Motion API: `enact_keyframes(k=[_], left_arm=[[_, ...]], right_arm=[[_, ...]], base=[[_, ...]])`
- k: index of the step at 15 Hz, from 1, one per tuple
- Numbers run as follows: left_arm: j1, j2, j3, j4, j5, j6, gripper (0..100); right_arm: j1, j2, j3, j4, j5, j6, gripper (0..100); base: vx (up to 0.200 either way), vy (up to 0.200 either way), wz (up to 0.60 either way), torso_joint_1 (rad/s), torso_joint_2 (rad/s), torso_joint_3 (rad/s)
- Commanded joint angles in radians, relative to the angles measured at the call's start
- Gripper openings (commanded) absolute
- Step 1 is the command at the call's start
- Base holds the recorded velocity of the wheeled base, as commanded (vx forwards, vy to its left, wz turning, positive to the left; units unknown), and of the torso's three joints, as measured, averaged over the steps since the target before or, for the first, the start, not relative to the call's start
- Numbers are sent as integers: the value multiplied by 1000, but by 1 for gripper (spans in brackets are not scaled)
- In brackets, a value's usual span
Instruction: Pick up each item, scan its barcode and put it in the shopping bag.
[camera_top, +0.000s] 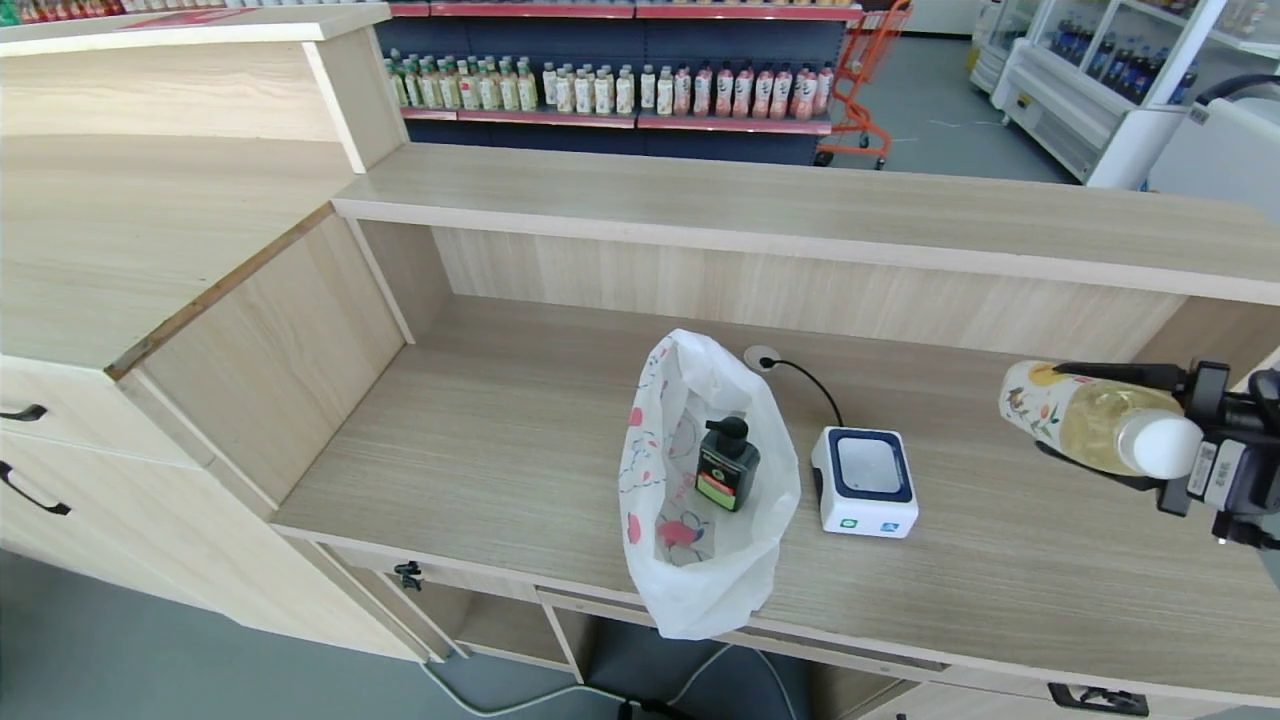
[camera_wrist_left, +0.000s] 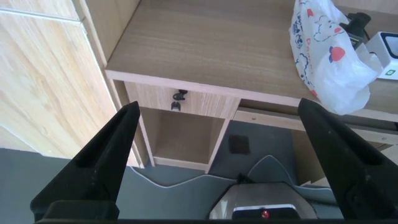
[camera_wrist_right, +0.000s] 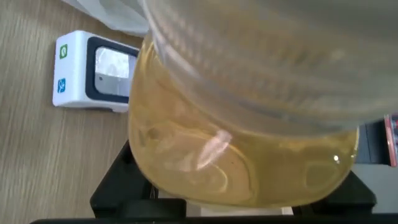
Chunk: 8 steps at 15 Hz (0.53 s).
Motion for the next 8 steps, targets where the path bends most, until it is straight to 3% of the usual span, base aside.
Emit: enact_keyframes(k=[1, 8], left_arm=[[0, 0, 0, 0, 0, 0, 100], [0, 0, 0, 0, 0, -1, 100]], right_arm=[[23, 22, 4, -3, 4, -32, 0], [43, 129, 38, -1, 6, -193, 0]], base=[[0, 0, 0, 0, 0, 0], [0, 0, 0, 0, 0, 0]])
